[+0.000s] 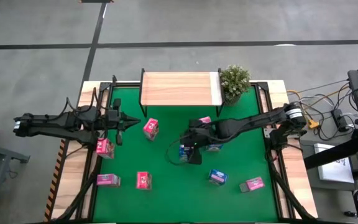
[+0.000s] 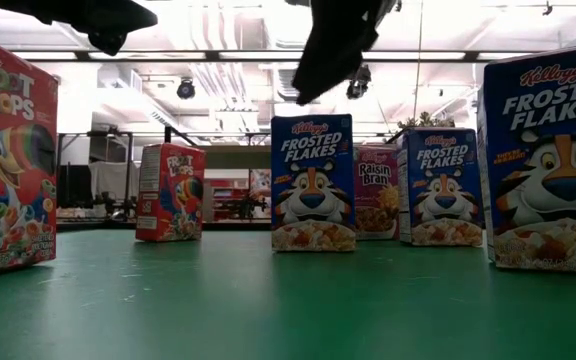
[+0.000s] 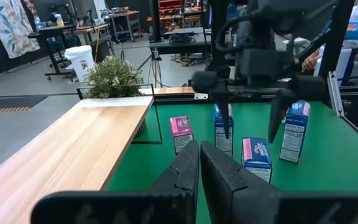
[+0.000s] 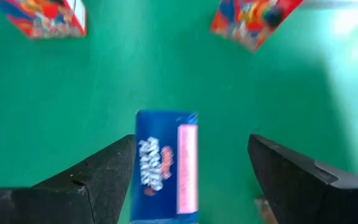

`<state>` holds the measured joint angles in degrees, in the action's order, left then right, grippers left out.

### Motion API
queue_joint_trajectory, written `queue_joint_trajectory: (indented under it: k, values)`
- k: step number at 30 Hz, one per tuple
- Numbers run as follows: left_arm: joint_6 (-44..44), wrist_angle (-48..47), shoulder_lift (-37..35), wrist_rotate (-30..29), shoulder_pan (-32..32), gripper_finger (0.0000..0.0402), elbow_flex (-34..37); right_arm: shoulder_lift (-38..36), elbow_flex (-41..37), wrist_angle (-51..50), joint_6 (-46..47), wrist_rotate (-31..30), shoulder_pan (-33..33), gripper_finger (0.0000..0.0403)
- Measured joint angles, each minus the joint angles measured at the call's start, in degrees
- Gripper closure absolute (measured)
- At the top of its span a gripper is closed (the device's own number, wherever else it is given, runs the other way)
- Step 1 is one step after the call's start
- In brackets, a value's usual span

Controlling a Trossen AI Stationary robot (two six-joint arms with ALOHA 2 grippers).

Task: Stack cereal on shelf
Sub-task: Put the middle left blue cereal box on the shelf

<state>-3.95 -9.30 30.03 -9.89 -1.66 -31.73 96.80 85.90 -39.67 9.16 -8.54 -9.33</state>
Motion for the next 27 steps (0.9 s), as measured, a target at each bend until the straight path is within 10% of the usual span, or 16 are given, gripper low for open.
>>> queue_joint_trajectory:
  k: [27]
  values:
    - [0.3, -0.1, 0.7, 0.0, 0.0, 0.0402, 0.0, 5.5, 0.3, -6.6, 5.8, 2.5, -1.7, 0.016]
